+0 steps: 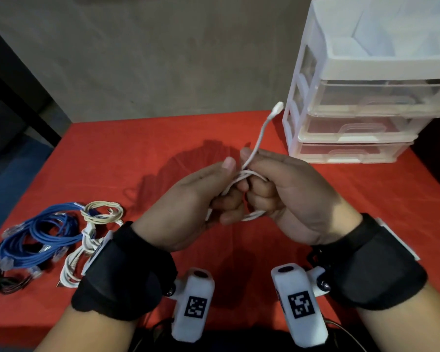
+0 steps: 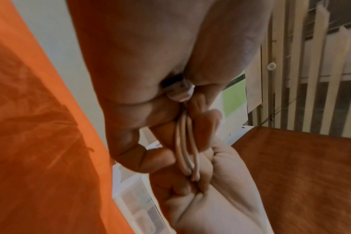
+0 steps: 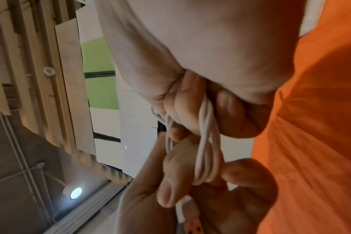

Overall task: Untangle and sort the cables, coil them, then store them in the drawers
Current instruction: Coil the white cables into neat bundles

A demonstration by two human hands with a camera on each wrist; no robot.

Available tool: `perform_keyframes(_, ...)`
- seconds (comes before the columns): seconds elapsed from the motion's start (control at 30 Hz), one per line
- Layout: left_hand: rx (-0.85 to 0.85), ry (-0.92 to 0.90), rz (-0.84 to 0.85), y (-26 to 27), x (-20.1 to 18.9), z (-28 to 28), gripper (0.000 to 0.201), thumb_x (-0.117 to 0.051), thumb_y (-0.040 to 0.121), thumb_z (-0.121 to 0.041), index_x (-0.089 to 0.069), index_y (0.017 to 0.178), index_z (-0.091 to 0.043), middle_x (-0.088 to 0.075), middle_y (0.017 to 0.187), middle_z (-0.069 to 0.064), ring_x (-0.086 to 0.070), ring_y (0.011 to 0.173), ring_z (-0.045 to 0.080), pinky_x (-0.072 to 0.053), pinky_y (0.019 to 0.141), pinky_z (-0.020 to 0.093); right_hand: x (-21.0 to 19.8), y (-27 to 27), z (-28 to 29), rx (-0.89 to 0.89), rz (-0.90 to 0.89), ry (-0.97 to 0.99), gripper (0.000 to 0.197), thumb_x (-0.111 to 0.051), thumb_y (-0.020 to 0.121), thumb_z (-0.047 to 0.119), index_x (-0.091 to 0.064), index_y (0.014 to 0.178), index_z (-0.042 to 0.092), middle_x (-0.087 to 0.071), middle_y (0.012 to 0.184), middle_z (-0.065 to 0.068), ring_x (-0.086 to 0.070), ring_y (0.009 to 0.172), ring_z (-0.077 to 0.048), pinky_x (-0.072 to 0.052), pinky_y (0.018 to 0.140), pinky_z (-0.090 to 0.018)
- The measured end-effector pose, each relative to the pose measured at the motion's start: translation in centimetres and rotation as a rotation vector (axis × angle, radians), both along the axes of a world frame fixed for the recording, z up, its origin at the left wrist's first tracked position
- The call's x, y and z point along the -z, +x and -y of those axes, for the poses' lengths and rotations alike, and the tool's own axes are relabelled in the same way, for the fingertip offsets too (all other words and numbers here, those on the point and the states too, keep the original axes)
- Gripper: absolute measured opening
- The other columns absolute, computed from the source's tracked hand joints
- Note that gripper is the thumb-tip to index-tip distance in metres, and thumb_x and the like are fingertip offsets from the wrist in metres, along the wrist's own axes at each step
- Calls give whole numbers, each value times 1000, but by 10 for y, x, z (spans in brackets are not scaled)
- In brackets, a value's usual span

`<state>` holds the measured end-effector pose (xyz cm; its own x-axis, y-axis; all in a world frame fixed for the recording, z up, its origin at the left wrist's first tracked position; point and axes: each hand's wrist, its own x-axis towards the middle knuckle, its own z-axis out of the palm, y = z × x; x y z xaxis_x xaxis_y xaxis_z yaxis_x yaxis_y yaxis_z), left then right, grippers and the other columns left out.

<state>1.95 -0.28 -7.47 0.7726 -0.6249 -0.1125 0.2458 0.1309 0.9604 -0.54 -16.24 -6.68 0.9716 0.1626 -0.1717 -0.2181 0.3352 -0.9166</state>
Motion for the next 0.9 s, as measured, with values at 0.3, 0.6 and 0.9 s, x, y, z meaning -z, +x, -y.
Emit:
perform_keyframes(0.3, -291, 4, 47, 10, 12, -6, 37, -44, 104, -36, -52, 81, -9, -29, 61, 6, -26, 55, 21, -35, 69, 38, 5, 2, 13, -48, 174, -135, 36, -54, 96, 29, -56, 126, 9, -64, 102, -30, -66, 79, -27, -40, 63, -34)
perform_keyframes(0.6, -310, 56, 212, 8, 12, -4, 34, -42, 103, -33, -49, 84, -6, -25, 59, -1, -22, 52, 10, -27, 49, 19, 10, 4, 9, 46, 116, -21, 23, -50, 104, 30, -58, 113, 10, -64, 100, -17, -66, 73, -25, -36, 59, -34)
perform_keyframes(0.9, -281, 248, 473, 9, 18, -4, 34, -45, 102, -37, -54, 79, -14, -37, 55, -4, -33, 49, 12, -31, 47, 23, 8, -1, 7, -10, 111, -58, 16, -63, 84, 32, -75, 75, 27, -68, 84, 1, -54, 68, -16, -28, 61, -32)
